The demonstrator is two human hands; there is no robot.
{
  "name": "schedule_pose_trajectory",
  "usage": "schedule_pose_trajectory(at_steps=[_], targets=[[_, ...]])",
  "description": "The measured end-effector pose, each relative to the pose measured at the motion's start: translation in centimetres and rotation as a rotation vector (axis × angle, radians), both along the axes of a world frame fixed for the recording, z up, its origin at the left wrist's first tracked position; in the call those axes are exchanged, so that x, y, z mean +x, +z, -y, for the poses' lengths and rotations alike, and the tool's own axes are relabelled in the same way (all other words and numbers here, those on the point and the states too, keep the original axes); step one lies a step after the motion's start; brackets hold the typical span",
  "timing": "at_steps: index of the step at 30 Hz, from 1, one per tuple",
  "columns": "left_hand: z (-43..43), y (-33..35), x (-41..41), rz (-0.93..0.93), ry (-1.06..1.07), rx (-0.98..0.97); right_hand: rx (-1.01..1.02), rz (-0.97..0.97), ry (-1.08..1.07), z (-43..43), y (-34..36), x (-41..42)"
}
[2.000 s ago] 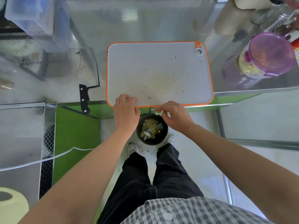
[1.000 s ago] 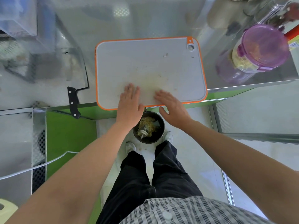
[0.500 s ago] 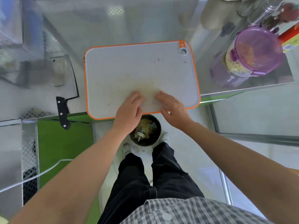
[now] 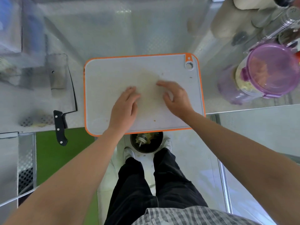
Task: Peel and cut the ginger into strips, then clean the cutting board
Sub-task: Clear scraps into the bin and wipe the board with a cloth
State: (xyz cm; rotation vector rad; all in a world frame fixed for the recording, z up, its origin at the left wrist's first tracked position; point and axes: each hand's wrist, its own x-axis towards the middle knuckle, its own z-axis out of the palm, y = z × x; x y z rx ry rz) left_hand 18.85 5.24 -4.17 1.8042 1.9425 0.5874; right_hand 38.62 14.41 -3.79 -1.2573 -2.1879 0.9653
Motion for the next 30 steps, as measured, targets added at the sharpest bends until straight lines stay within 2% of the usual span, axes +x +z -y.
schedule_pose_trajectory(at_steps=[2, 3, 6, 9, 11, 14, 17, 20, 22, 25, 27, 30], targets=[[-0.6, 0.1, -0.3, -0.022, 0.049, -0.004, -0.047, 0.067, -0.083, -2.6, -0.1, -0.7], [-0.9, 0.0, -0.5, -0.038, 0.075, -0.013, -0.081, 0.135, -0.048, -3.4, -0.2, -1.1], [-1.6, -0.2, -0.8, -0.041, 0.071, -0.046, -0.022, 0.255, 0.275, -1.6, -1.0, -1.7], [-1.4, -0.3, -0.9, -0.019, 0.040, -0.068, 0.015, 0.129, 0.476, 1.5, -0.4, -0.4], [-1.3, -0.5, -1.2, -0.011, 0.016, -0.057, 0.038, 0.089, 0.454, 0.8, 0.2, 0.0], [-1.3, -0.9, -1.3, -0.017, 0.001, -0.088, 0.021, 0.208, 0.286, -1.6, -0.2, -0.6], [-0.6, -0.8, -1.3, 0.031, -0.099, -0.124, 0.042, 0.330, 0.429, 0.0, -0.9, -1.0], [2.3, 0.1, -0.8, 0.068, -0.289, -0.127, -0.002, 0.199, 0.532, 3.3, 0.0, 0.5], [3.7, 0.8, -0.4, 0.094, -0.247, -0.109, -0.013, 0.142, 0.453, 3.4, 0.6, 0.9], [3.5, 0.6, -0.2, -0.041, -0.101, -0.048, -0.013, 0.205, 0.245, 2.3, 0.2, 0.3], [3.2, 0.3, -0.3, -0.112, -0.040, -0.070, -0.010, 0.288, 0.331, 3.3, -0.1, -0.1], [4.4, 0.0, -0.5, -0.166, -0.058, -0.076, -0.060, 0.208, 0.427, 6.1, 0.5, 0.7]])
